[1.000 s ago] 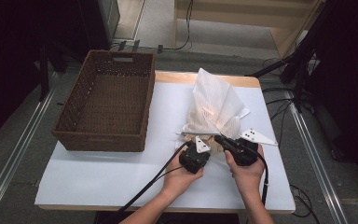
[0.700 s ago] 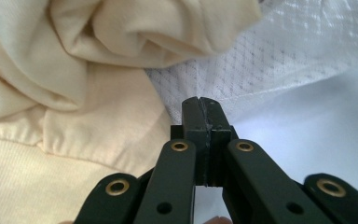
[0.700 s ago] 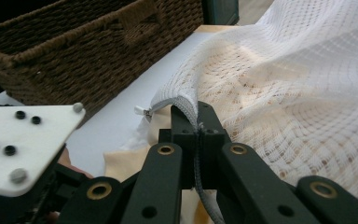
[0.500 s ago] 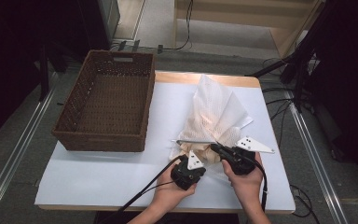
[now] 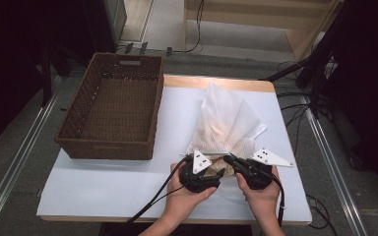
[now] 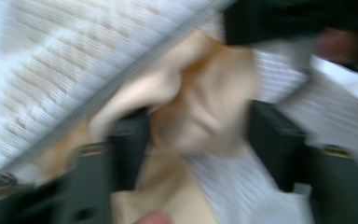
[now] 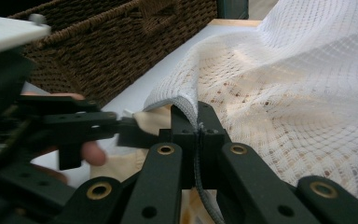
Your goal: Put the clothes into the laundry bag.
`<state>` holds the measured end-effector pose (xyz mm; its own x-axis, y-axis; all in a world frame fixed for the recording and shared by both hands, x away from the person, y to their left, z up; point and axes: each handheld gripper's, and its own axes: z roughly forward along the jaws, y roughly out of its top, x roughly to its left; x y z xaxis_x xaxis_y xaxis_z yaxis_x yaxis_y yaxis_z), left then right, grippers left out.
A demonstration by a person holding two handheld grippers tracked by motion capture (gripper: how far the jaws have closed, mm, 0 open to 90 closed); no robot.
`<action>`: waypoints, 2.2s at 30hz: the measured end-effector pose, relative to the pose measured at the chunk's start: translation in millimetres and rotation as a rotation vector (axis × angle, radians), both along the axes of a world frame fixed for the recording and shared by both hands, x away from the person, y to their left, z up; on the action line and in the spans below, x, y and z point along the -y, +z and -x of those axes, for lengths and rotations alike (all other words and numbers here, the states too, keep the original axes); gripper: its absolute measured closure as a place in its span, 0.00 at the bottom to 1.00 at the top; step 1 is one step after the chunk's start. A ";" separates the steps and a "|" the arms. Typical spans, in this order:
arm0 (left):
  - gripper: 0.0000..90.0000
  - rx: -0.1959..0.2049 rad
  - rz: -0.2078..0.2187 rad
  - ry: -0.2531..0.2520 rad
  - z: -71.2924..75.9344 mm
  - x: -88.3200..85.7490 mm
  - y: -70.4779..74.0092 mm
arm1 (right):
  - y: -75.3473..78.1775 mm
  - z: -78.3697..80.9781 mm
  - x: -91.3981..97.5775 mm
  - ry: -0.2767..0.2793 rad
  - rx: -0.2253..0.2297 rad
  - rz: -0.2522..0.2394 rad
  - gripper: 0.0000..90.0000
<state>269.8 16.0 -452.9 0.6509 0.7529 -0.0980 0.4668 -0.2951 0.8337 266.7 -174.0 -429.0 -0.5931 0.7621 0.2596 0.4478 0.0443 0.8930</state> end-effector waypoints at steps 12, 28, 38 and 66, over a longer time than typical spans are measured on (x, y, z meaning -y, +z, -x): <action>0.88 -0.151 -0.057 -0.026 -30.7 23.7 -16.9 | -0.2 0.9 -1.1 0.000 0.003 -0.011 0.99; 0.56 -0.108 0.070 -0.046 -35.2 4.1 -11.6 | -8.6 -0.5 4.9 -0.060 -0.019 -0.022 0.99; 0.41 -0.082 0.047 -0.036 -5.3 -51.5 -2.6 | -12.8 -5.7 9.0 -0.063 -0.026 -0.022 0.99; 0.97 -0.061 -0.075 -0.042 -7.6 -15.2 -1.8 | -11.4 0.3 -8.3 0.002 -0.020 -0.001 0.99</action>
